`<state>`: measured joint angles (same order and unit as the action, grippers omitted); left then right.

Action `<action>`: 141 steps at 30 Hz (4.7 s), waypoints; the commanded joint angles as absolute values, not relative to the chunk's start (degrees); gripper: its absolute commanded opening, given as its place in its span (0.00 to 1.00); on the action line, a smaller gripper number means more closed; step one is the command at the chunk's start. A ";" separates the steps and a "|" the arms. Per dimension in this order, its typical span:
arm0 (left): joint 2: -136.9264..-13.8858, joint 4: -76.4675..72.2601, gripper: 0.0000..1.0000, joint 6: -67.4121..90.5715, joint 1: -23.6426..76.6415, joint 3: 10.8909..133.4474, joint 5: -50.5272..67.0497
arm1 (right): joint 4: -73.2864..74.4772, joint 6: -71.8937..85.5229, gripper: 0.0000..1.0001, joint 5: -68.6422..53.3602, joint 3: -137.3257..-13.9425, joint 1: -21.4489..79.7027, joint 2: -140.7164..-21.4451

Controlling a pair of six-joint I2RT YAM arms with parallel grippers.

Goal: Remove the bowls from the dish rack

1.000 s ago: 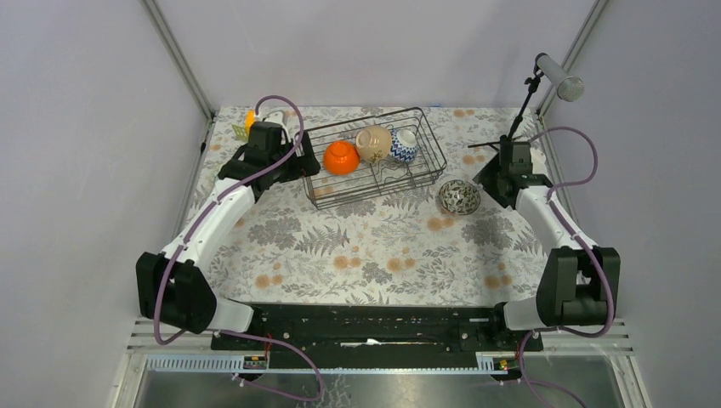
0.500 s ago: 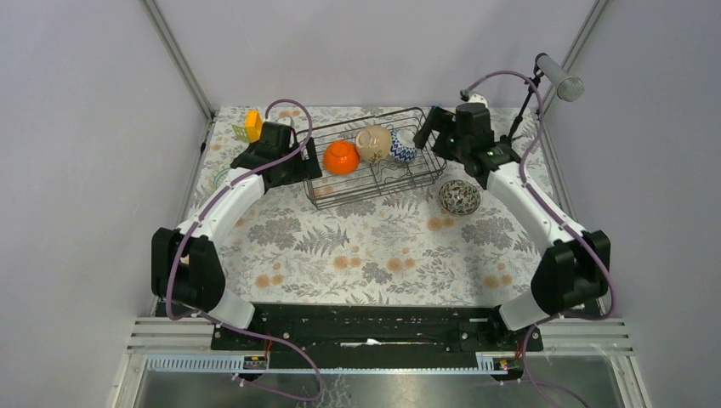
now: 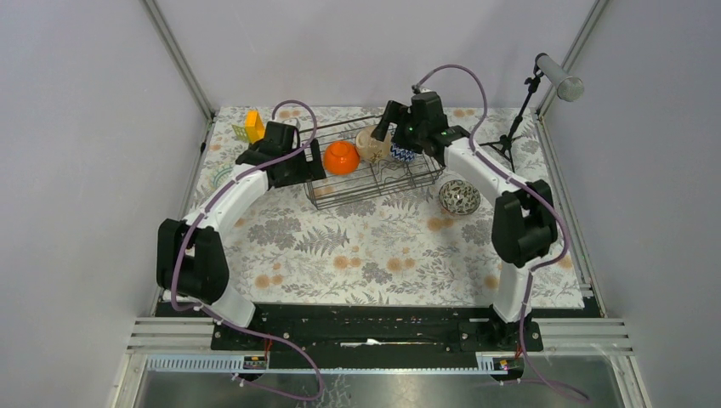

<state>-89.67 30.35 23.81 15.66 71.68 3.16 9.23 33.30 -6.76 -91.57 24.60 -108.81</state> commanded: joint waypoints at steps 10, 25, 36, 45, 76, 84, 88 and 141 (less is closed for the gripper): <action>-91.66 29.13 0.96 22.41 15.35 73.74 6.87 | 8.88 34.88 1.00 -7.14 -101.63 25.05 -118.89; -92.17 29.10 0.96 21.69 15.28 72.67 6.77 | 9.32 37.55 1.00 -5.40 -103.68 25.04 -124.21; -93.13 29.17 0.88 21.37 15.23 71.81 7.38 | 8.88 41.00 1.00 -4.68 -104.65 25.05 -126.24; -95.19 31.58 0.79 21.62 15.26 73.03 4.85 | 8.88 42.95 0.87 -3.51 -104.93 25.11 -127.27; -93.63 34.93 0.04 18.90 16.04 73.52 0.51 | 5.88 31.01 0.60 -0.34 -100.69 28.77 -118.66; -93.16 35.00 0.08 19.54 16.51 73.04 0.88 | 3.78 28.28 0.58 -3.14 -97.71 29.16 -114.93; -92.91 35.03 0.18 20.13 16.46 72.67 0.55 | 2.67 29.04 0.58 -4.83 -96.47 29.10 -113.67; -85.39 30.54 0.57 24.55 14.88 78.41 13.25 | 1.51 46.25 0.52 -18.13 -89.37 27.62 -108.30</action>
<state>-86.08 33.65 22.68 15.59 75.42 9.45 7.01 42.61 -14.76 -87.90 28.21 -111.94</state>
